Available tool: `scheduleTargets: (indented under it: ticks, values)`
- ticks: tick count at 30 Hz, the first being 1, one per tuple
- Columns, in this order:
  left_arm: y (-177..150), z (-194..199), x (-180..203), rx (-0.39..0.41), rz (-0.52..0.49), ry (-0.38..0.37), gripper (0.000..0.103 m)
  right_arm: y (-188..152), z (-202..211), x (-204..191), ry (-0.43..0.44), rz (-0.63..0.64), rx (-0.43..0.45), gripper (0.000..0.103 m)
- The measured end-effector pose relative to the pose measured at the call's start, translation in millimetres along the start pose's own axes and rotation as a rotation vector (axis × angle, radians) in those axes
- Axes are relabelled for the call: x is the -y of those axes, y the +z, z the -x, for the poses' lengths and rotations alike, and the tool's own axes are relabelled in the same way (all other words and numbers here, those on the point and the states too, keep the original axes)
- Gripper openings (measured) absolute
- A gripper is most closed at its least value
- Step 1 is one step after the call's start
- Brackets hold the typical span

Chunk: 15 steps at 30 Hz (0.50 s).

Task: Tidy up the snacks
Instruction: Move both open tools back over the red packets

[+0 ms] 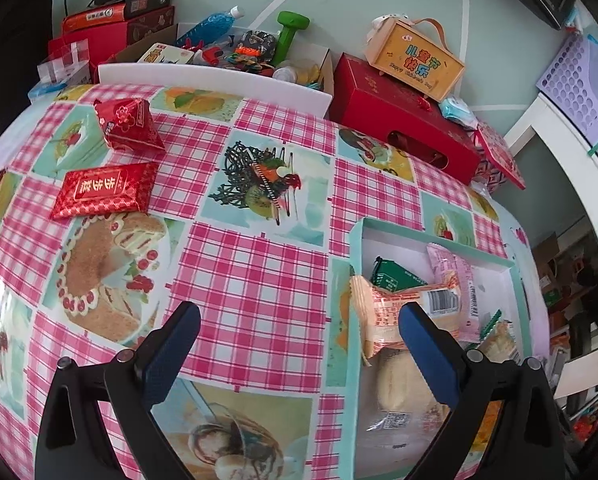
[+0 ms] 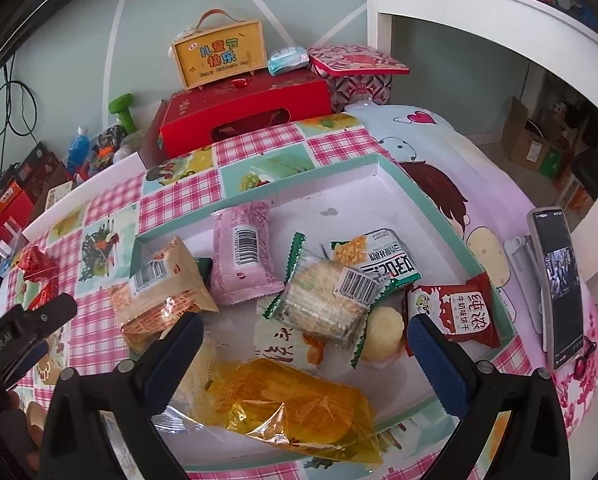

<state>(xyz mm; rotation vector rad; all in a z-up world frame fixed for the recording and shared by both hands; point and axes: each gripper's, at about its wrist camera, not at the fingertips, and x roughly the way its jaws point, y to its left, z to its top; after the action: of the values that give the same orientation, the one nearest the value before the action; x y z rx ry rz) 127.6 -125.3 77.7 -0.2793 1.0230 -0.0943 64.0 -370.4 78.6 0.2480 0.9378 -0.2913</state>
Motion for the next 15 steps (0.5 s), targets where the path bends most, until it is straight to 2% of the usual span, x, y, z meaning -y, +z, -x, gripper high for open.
scheduleTargets:
  ticks: [3,9,15]
  values:
    - [2.4,2.2,-0.5,0.018,-0.050,0.048,0.099,0.6,6.3,-5.8,0.009,0.001,0.024,0.103]
    - [10.0,10.1,-12.5,0.072,-0.167,0.216,0.099,0.4,12.9,-35.2,0.082,0.051,0.044,0.103]
    - [21.5,15.5,-45.2,0.067,-0.152,0.273,0.099,-7.2,10.0,-68.9,0.134,0.099,0.031,0.103]
